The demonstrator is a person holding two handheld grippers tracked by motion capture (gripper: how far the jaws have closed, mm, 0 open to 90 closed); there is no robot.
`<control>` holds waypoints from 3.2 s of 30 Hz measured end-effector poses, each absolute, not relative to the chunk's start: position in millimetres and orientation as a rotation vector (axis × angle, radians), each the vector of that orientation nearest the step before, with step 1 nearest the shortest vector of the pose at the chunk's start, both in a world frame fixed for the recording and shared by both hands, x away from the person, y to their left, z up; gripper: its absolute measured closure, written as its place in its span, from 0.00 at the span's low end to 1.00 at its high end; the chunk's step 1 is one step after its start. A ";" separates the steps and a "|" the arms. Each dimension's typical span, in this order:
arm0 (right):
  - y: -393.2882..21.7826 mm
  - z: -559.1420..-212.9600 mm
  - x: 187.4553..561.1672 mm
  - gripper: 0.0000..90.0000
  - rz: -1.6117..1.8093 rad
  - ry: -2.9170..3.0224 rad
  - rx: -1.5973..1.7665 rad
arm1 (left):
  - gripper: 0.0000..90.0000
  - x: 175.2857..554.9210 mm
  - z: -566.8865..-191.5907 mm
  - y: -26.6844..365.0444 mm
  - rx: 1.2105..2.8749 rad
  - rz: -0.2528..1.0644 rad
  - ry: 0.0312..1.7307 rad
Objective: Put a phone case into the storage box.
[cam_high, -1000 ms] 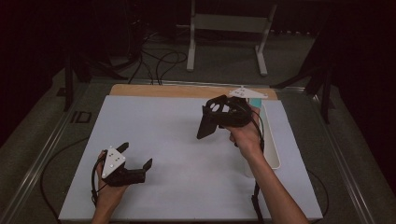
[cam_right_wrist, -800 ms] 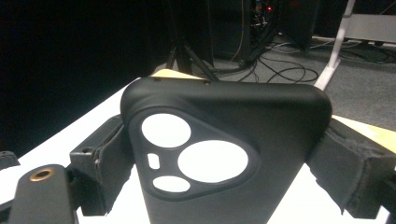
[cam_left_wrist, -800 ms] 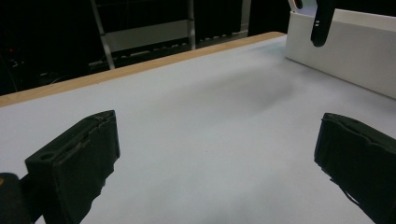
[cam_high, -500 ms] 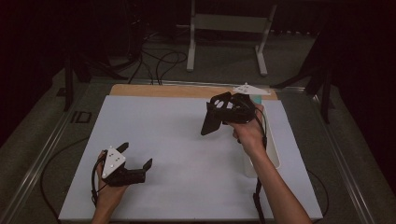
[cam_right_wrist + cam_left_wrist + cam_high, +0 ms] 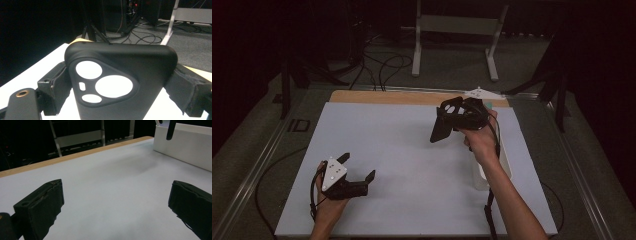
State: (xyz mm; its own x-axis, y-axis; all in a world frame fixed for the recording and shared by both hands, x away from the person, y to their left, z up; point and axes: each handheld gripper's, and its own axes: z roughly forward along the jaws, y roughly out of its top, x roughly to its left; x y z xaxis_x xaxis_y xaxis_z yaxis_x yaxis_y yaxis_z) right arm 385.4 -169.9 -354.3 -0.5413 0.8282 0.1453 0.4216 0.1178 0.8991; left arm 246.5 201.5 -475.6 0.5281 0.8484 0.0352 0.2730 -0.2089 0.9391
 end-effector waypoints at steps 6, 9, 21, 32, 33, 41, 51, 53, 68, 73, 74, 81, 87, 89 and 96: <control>-172.0 -353.6 387.2 0.15 1.373 2.006 1.208 | 0.01 246.6 -475.7 201.7 1.747 0.706 0.945; -173.3 -353.4 388.2 0.15 1.363 2.005 1.205 | 0.01 246.5 -475.7 201.3 1.750 0.707 0.943; -183.1 -353.7 392.7 0.15 1.342 1.982 1.231 | 0.01 246.3 -475.5 201.0 1.751 0.713 0.941; -192.8 -354.0 396.9 0.15 1.322 1.949 1.260 | 0.01 246.1 -475.5 200.2 1.754 0.712 0.939; -193.8 -353.8 397.4 0.15 1.318 1.947 1.260 | 0.01 246.3 -475.6 200.1 1.755 0.713 0.938; -201.3 -351.6 403.1 0.15 1.285 1.926 1.277 | 0.01 246.4 -475.8 199.7 1.755 0.710 0.938; -209.8 -350.3 408.2 0.15 1.266 1.903 1.302 | 0.01 246.5 -476.1 198.7 1.758 0.705 0.937; -210.9 -349.9 409.2 0.15 1.261 1.897 1.303 | 0.01 246.6 -476.1 198.9 1.760 0.706 0.936; -216.3 -346.4 412.4 0.15 1.185 1.869 1.288 | 0.01 246.2 -475.9 199.2 1.758 0.707 0.939; -216.5 -346.5 413.3 0.15 1.160 1.867 1.279 | 0.01 246.3 -475.9 199.3 1.758 0.707 0.939; -217.6 -346.5 414.0 0.15 1.155 1.864 1.284 | 0.01 246.1 -475.9 199.1 1.759 0.707 0.937; -222.3 -346.6 415.6 0.15 1.144 1.855 1.294 | 0.01 246.1 -476.0 198.8 1.762 0.707 0.936; -228.9 -346.8 417.3 0.15 1.132 1.839 1.315 | 0.01 246.0 -475.9 198.9 1.761 0.706 0.936; -231.0 -346.8 417.6 0.15 1.127 1.835 1.323 | 0.01 246.1 -476.0 198.8 1.763 0.706 0.934; -238.3 -347.3 419.0 0.15 1.112 1.823 1.338 | 0.01 245.8 -475.9 198.2 1.764 0.706 0.934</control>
State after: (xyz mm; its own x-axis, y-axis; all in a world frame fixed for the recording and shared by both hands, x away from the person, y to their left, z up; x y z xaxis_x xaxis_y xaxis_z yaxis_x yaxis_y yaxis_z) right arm 419.0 -238.3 -347.3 -0.3017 0.9534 0.0032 0.4389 0.1359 0.8882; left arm 245.8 198.2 -475.9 0.5353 0.8435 0.0452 0.2739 -0.2240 0.9353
